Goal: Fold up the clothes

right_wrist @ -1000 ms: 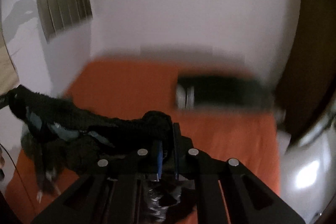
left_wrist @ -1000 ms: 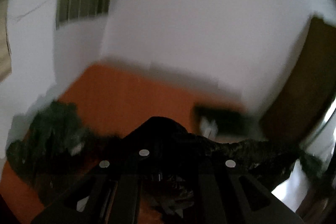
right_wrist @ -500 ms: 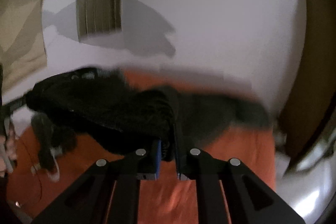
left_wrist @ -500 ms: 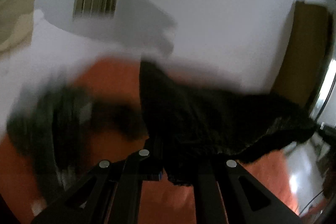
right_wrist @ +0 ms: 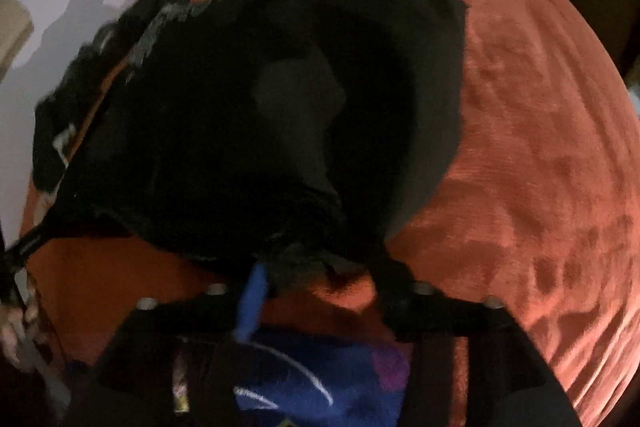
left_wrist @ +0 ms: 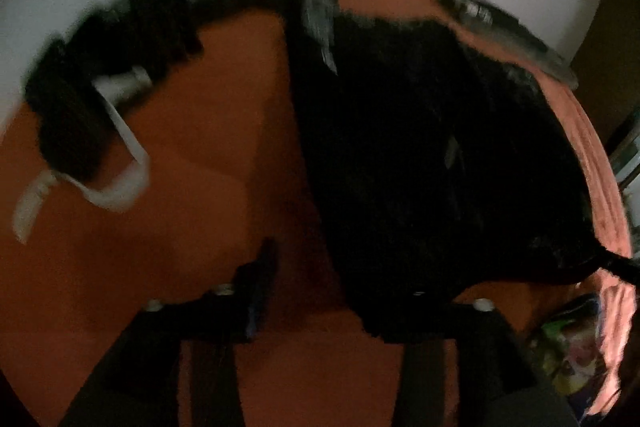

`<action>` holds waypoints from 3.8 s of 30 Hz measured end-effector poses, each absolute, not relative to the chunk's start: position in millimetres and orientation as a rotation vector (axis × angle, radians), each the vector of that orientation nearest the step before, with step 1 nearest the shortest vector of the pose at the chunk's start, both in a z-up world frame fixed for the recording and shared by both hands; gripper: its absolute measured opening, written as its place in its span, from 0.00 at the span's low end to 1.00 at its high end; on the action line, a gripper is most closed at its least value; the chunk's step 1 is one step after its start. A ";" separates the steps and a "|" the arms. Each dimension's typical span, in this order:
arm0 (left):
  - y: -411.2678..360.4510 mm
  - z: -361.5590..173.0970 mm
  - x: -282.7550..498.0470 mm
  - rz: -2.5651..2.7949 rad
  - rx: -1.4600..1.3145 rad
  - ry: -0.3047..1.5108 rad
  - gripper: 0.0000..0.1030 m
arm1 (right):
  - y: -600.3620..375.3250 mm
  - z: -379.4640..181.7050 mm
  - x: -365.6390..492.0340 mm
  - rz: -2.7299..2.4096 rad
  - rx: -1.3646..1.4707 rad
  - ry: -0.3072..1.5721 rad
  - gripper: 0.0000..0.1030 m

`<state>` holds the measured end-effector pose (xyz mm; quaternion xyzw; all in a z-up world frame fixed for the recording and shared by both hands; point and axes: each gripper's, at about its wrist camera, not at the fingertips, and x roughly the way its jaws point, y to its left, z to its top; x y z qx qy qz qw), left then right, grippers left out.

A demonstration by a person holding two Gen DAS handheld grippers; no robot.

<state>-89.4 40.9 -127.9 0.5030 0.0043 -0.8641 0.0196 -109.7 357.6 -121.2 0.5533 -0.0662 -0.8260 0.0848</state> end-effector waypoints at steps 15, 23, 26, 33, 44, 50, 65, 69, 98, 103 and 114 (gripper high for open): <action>60.9 -133.0 -72.9 -2.607 1.445 -0.186 0.52 | 351.7 -137.7 -86.5 -2.444 1.745 -0.313 0.53; 61.3 -143.9 -86.7 -2.570 1.363 -0.077 0.06 | 329.1 -138.0 -103.9 -2.496 1.722 -0.264 0.12; 54.6 -145.3 -79.0 -2.567 1.392 0.066 0.07 | 329.3 -122.8 -98.4 -2.574 1.662 -0.231 0.06; 38.5 -148.3 -59.9 -2.536 1.453 0.411 0.07 | 327.9 -73.5 -66.2 -2.712 1.525 -0.026 0.06; 21.8 -149.1 -44.2 -2.481 1.514 0.757 0.11 | 340.7 -90.2 -68.8 -2.547 1.759 -0.056 0.08; 18.5 -146.7 -45.1 -2.480 1.543 0.813 0.13 | 345.1 -91.5 -67.5 -2.471 1.821 -0.083 0.08; 1.3 -94.3 7.7 -2.563 1.460 0.898 0.13 | 356.0 -14.8 -5.7 -2.583 1.668 -0.239 0.08; -6.5 -77.1 20.4 -2.611 1.423 0.926 0.13 | 358.4 13.0 13.6 -2.642 1.601 -0.228 0.08; 16.6 -35.0 25.2 -2.756 1.406 1.005 0.13 | 425.4 85.8 93.1 -2.795 1.493 -0.221 0.08; 25.0 -23.2 24.2 -2.805 1.402 0.915 0.13 | 421.3 86.5 87.9 -2.770 1.490 -0.175 0.08; 36.7 -8.1 -2.2 -2.800 1.459 0.782 0.13 | 406.5 105.8 37.5 -2.678 1.438 -0.157 0.08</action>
